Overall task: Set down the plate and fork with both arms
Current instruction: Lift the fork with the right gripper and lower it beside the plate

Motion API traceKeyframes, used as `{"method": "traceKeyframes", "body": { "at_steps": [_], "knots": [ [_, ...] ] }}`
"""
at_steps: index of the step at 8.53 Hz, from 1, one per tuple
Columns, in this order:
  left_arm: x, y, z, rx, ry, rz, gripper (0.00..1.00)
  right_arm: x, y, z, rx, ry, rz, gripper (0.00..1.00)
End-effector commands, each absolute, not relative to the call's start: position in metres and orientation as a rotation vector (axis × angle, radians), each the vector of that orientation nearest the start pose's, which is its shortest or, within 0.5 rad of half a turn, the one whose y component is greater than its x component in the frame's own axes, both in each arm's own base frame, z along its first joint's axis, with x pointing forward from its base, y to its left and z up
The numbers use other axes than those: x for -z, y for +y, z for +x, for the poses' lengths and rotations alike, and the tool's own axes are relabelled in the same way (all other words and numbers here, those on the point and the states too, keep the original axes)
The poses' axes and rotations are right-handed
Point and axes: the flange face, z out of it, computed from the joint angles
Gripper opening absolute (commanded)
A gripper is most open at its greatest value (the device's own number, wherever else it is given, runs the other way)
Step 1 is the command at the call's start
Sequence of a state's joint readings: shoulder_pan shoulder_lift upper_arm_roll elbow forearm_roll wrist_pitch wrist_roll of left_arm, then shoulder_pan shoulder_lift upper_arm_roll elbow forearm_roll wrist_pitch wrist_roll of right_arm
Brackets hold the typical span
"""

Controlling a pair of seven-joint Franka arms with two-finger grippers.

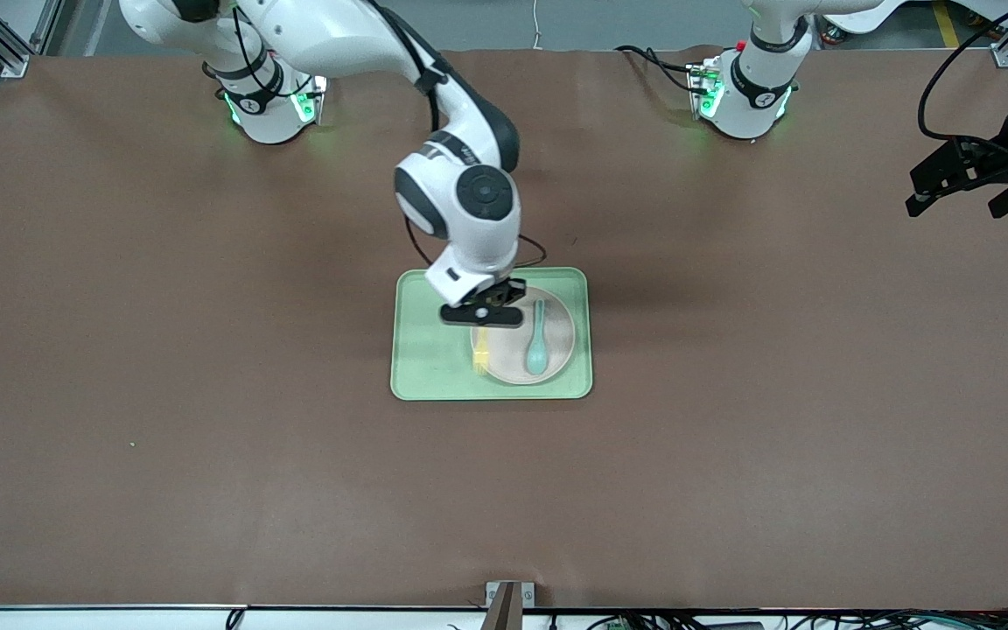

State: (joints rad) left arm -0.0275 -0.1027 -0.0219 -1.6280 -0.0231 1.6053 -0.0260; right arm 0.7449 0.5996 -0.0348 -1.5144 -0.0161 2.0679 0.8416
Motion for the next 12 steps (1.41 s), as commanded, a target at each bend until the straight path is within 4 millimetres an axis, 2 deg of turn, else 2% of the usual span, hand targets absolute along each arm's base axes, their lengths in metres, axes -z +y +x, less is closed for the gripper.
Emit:
{"method": "traceKeyframes", "body": {
  "at_steps": [1,2,3,5,9,10,11,12],
  "knots": [
    [-0.659,-0.029,0.526,0.12,0.059,-3.162,1.0,-0.279,0.394,0.536,-0.076,0.369,-3.142,0.0],
    [-0.659,-0.03,0.526,0.12,0.061,-3.162,0.99,-0.267,0.378,0.541,-0.079,0.433,-3.107,0.0],
    [-0.66,-0.03,0.525,0.12,0.049,-3.161,1.0,-0.255,0.374,0.536,-0.083,0.445,-3.104,0.0],
    [-0.66,-0.034,0.524,0.115,0.042,-3.161,0.99,-0.234,0.378,0.522,-0.038,0.423,-3.081,0.0],
    [-0.661,-0.035,0.521,0.11,0.04,-3.161,1.0,-0.219,0.39,0.509,-0.008,0.324,-3.082,0.0],
    [-0.661,-0.036,0.521,0.11,0.04,-3.161,1.0,-0.205,0.387,0.503,0.008,0.287,-3.081,0.0],
    [-0.661,-0.036,0.521,0.11,0.035,-3.161,0.99,-0.191,0.387,0.497,0.008,0.276,-3.084,0.02],
    [-0.661,-0.037,0.521,0.11,0.037,-3.161,1.0,-0.188,0.387,0.496,0.001,0.272,-3.089,0.23]
  ]
}}
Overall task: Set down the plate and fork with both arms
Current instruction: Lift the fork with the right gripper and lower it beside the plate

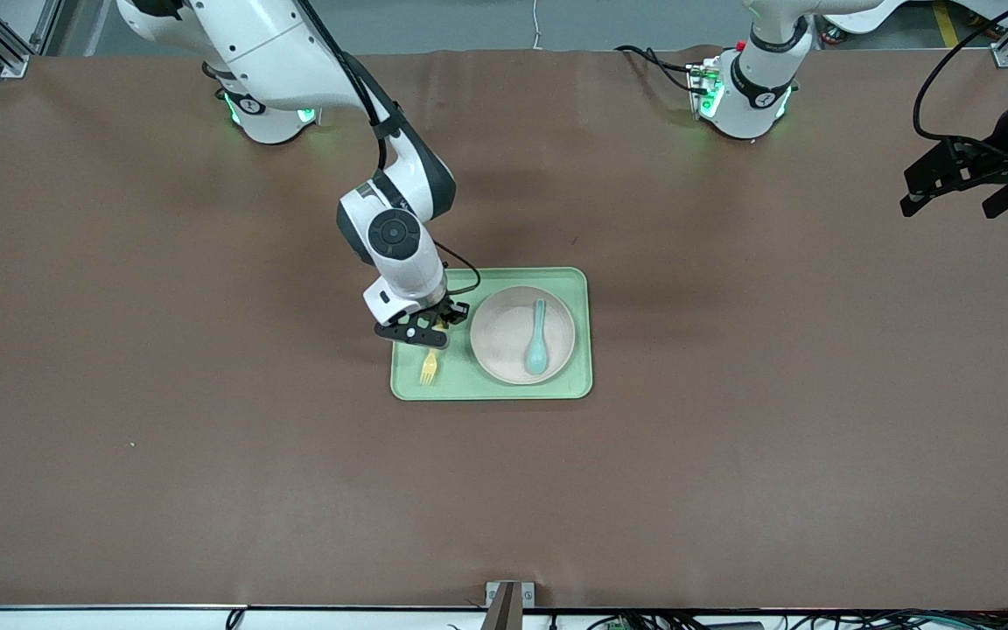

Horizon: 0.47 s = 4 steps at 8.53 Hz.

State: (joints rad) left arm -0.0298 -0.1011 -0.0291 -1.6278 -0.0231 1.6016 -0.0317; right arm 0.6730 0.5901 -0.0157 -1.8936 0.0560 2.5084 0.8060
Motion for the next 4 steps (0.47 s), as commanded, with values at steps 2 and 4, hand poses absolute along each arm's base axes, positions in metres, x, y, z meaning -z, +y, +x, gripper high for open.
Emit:
{"method": "traceKeyframes", "body": {
  "at_steps": [2,4],
  "knots": [
    [-0.66,-0.037,0.521,0.107,0.037,-3.161,1.0,-0.189,0.387,0.496,-0.01,0.279,-3.091,1.0],
    [-0.661,-0.037,0.52,0.11,0.037,-3.161,0.99,-0.2,0.381,0.5,-0.05,0.303,-3.108,1.0]
  ]
}}
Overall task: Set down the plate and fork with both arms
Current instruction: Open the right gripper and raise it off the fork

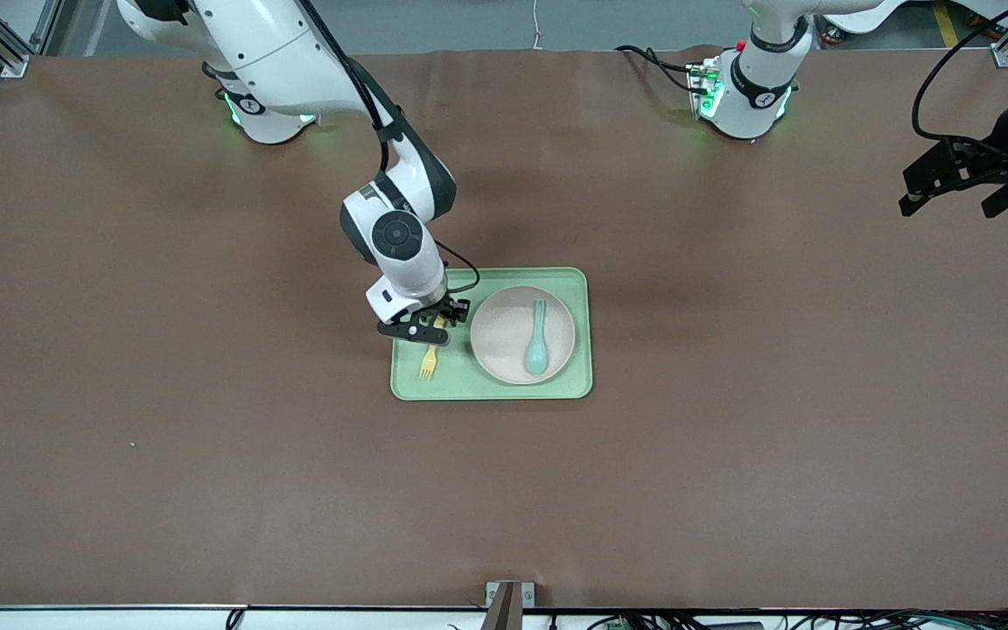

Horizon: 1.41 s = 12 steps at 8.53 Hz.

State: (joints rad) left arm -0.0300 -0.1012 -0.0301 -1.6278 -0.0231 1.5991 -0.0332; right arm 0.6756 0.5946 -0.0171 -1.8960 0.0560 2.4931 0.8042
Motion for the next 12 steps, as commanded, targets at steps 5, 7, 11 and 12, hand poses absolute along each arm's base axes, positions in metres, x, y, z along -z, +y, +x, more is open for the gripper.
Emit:
{"method": "traceKeyframes", "body": {
  "at_steps": [5,7,11,12],
  "knots": [
    [-0.651,-0.043,0.537,0.1,0.056,-3.163,1.0,-0.428,0.264,0.54,0.018,0.443,-3.046,1.0],
    [-0.65,-0.045,0.543,0.124,0.061,-3.165,1.0,-0.513,0.181,0.554,0.021,0.328,-3.067,1.0],
    [-0.651,-0.04,0.544,0.131,0.044,-3.166,1.0,-0.638,0.058,0.57,0.148,0.245,-3.059,1.0],
    [-0.653,-0.038,0.544,0.136,0.037,-3.168,1.0,-0.656,0.036,0.57,0.166,0.281,-3.05,1.0]
  ]
}}
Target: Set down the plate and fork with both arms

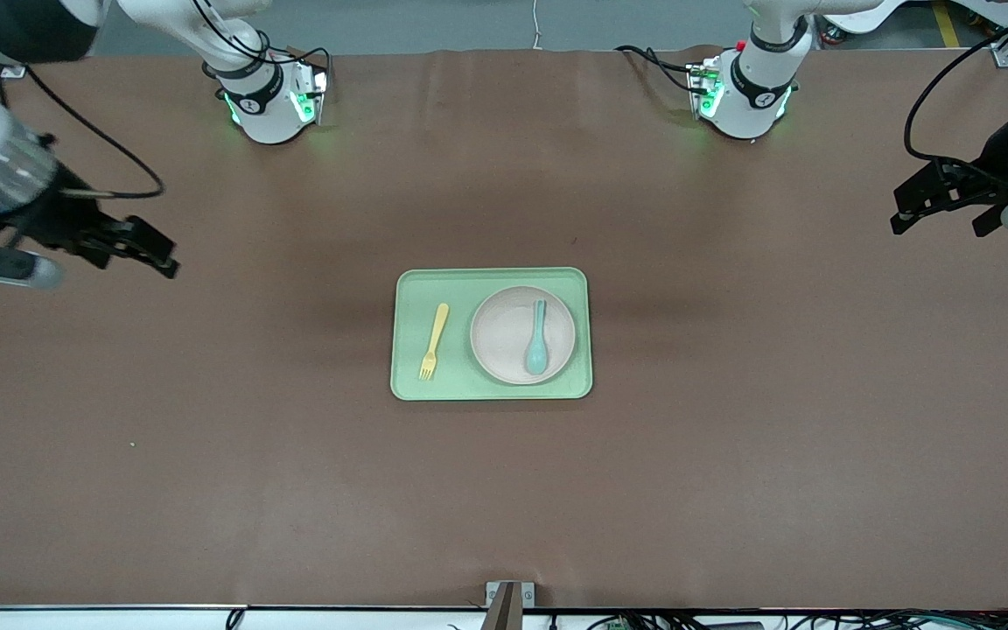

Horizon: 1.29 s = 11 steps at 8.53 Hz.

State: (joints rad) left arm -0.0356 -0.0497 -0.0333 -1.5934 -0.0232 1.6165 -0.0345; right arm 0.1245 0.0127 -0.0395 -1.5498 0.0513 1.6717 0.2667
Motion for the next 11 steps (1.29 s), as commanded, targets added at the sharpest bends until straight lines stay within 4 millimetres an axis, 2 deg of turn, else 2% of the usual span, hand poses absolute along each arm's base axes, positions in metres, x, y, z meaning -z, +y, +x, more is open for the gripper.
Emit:
{"method": "traceKeyframes", "body": {
  "at_steps": [1,3,5,6,7,9,11],
  "knots": [
    [-0.657,-0.04,0.545,0.151,0.044,-3.166,1.0,-0.657,0.023,0.568,0.142,0.292,-3.058,1.0],
    [-0.658,-0.041,0.545,0.153,0.054,-3.166,1.0,-0.656,0.009,0.568,0.138,0.274,-3.064,1.0],
    [-0.658,-0.041,0.545,0.153,0.054,-3.166,0.99,-0.648,-0.002,0.559,0.009,0.279,-3.078,1.0],
    [-0.658,-0.042,0.545,0.153,0.059,-3.166,1.0,-0.645,-0.017,0.559,-0.005,0.297,-3.073,1.0],
    [-0.659,-0.042,0.544,0.156,0.059,-3.164,1.0,-0.645,-0.028,0.56,0.01,0.227,-3.075,1.0],
    [-0.659,-0.039,0.544,0.158,0.039,-3.169,1.0,-0.646,-0.03,0.56,0.021,0.191,-3.078,1.0],
    [-0.659,-0.041,0.545,0.156,0.044,-3.166,1.0,-0.647,-0.024,0.561,0.038,0.169,-3.086,1.0]
  ]
}}
